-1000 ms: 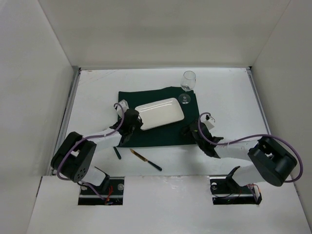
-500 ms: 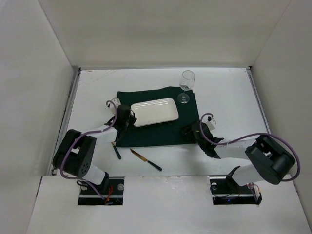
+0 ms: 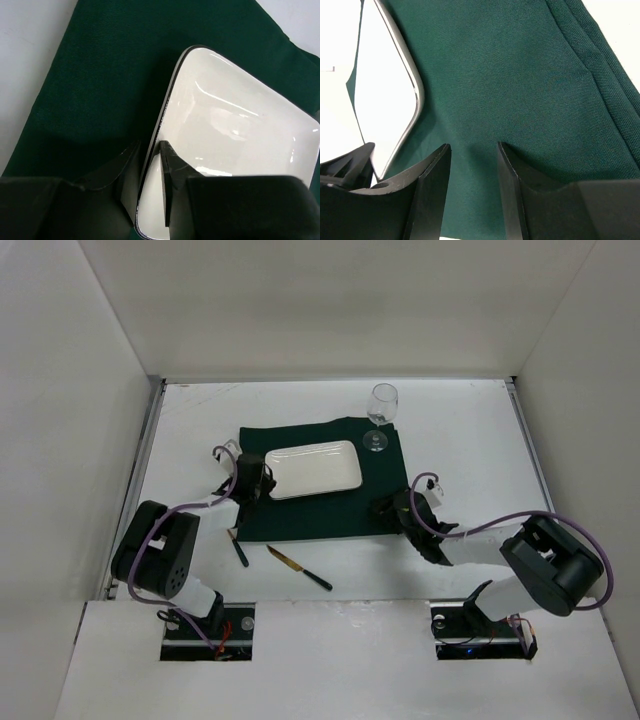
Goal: Set the dinner table for one person
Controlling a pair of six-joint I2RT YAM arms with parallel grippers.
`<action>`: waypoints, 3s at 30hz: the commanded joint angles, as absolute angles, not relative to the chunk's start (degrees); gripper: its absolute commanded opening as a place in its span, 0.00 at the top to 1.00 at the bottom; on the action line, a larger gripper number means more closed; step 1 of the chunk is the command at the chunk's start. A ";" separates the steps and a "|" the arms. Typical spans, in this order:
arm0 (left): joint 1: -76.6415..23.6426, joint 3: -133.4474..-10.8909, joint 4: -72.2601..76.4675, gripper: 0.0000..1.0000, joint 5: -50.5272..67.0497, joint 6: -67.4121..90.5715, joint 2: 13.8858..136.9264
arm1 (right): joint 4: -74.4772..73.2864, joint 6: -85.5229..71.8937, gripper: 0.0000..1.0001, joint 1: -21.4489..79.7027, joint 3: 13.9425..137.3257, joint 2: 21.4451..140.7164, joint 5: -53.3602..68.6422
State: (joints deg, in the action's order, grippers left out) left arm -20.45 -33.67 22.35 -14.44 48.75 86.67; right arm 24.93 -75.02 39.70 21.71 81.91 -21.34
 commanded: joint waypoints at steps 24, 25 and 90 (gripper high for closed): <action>-27.55 -22.86 18.81 0.90 -20.30 43.85 61.27 | 7.12 -33.77 0.90 61.29 31.80 69.85 -10.75; -27.29 -22.33 18.81 0.91 -20.04 44.12 60.30 | 7.12 -32.01 0.89 63.13 33.47 71.79 -9.68; -20.69 -18.54 10.99 0.65 -21.18 47.90 50.88 | 0.79 -28.64 0.87 49.30 40.17 64.95 -15.38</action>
State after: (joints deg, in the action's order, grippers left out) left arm -20.18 -16.12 9.76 -20.84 47.46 49.93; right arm -2.11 -24.99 55.37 40.99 66.00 -13.02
